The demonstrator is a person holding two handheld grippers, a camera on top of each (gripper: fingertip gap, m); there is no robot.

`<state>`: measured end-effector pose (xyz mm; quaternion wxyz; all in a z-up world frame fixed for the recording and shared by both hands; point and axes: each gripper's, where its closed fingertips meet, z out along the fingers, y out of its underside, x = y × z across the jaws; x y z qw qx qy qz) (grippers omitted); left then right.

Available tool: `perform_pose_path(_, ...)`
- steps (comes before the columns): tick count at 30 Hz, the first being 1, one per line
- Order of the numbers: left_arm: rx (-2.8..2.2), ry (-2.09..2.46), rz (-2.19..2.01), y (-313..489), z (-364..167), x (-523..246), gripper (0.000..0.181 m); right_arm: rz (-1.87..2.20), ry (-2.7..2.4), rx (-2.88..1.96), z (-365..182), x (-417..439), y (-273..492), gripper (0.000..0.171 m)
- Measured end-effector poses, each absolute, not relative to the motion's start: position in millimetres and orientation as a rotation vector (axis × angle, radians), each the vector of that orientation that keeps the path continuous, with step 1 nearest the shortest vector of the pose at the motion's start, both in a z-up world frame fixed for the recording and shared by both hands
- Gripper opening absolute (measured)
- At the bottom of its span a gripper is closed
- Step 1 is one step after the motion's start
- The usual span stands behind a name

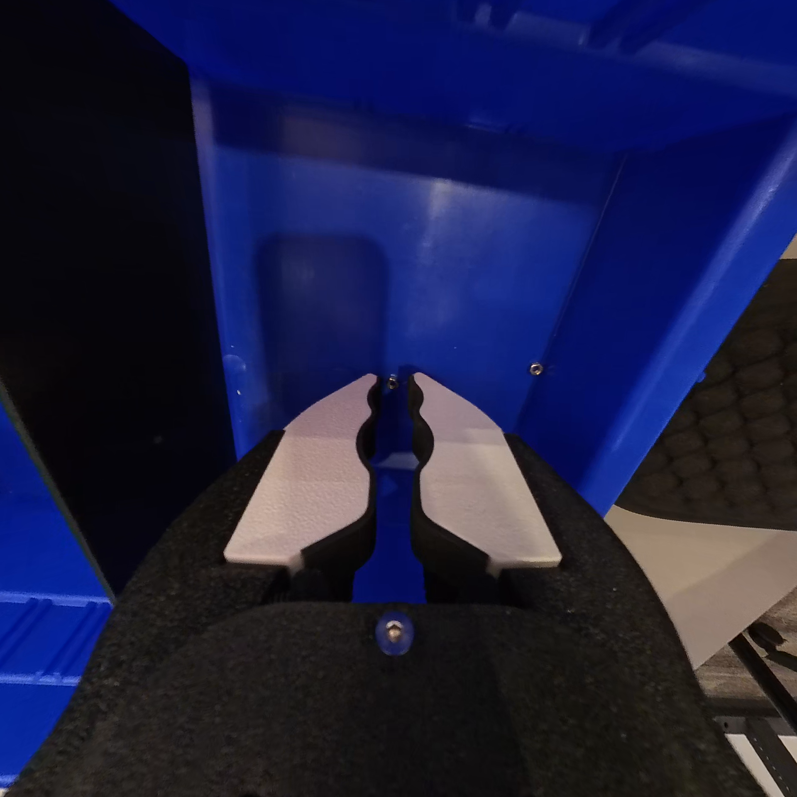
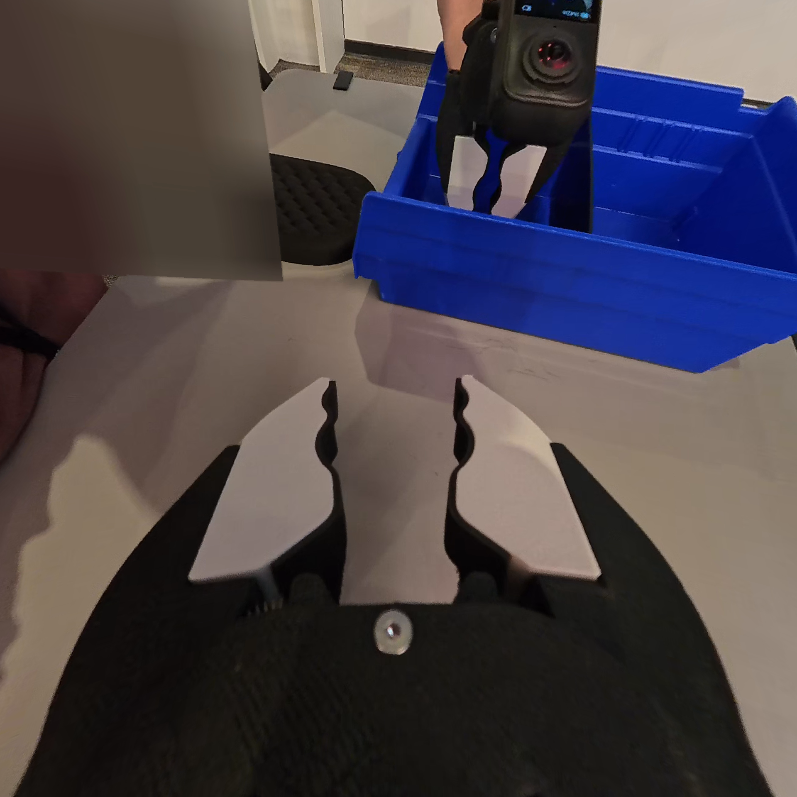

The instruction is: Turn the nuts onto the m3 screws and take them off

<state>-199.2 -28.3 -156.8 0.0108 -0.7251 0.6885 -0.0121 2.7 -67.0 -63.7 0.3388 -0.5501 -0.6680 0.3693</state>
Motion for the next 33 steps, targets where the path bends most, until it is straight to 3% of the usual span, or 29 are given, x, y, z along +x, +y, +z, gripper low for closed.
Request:
perform_pose_path(21,-2.284,2.113,0.014,-24,-151,-203,0.006,1.021,-1.711,-1.414,-55,2,-69,0.053)
perform_pose_path(28,-2.212,1.981,0.018,-27,-88,-181,0.006,1.010,-1.624,-1.338,-8,22,-62,0.052)
perform_pose_path(33,-2.135,1.947,-0.027,-35,-35,-120,0.006,0.914,-1.556,-1.364,32,58,-49,0.051)
